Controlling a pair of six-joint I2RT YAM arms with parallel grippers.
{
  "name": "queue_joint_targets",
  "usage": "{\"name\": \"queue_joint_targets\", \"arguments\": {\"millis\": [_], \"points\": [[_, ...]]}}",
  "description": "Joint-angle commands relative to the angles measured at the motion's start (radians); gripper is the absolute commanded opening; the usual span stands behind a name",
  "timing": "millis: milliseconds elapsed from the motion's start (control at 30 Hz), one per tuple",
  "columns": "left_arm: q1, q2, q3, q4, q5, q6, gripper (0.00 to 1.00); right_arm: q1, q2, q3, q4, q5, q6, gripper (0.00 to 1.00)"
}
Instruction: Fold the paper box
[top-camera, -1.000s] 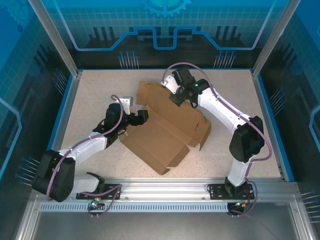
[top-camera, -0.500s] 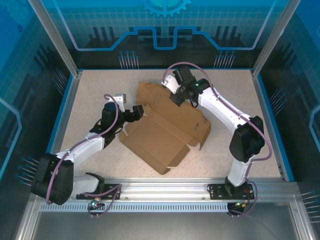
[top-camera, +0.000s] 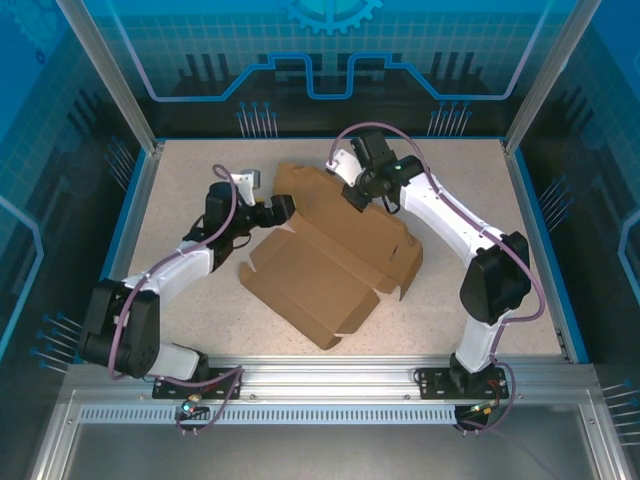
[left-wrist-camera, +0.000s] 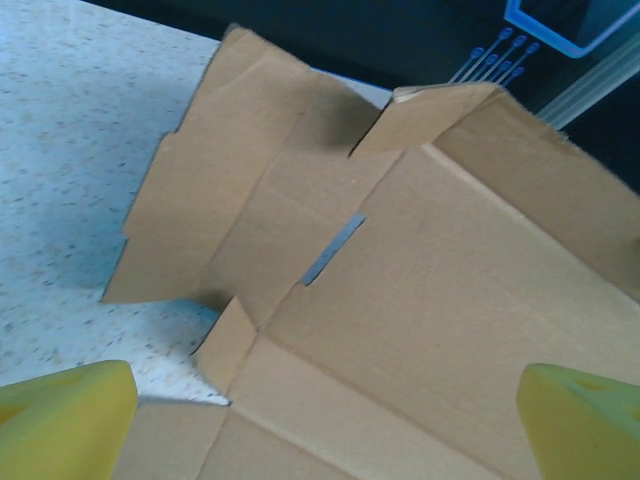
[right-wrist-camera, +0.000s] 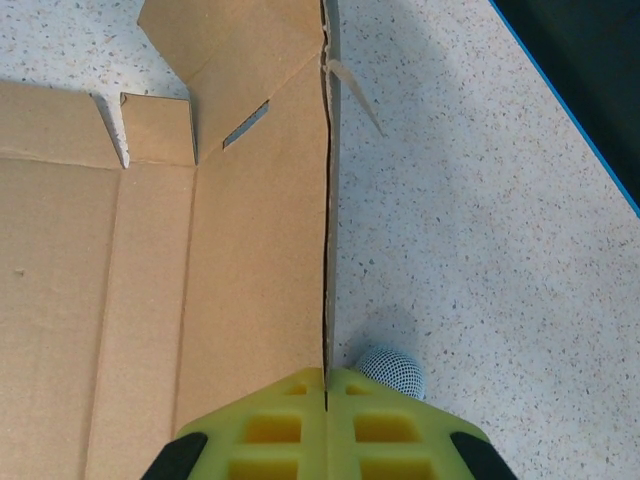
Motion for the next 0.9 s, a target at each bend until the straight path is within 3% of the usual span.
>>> {"name": "queue_joint_targets", "arguments": {"millis": [0,233,867], "points": [[0.023,0.056,0.090,-0.028,0.098,-0.024,0.99,-0.008,-0.027,0.039,-0.035,-0.018,0.007,0.00],[0.062,0.159,0.203,-0.035,0.226,-0.042,0.94,-0.009,-0.018,0.048,-0.046,-0.036,0.003,0.00],[0.068,0.266,0.420,-0.208,0.278,0.075,0.86,-0.009,0.003,0.084,-0.070,-0.055,-0.022,0.00]]}}
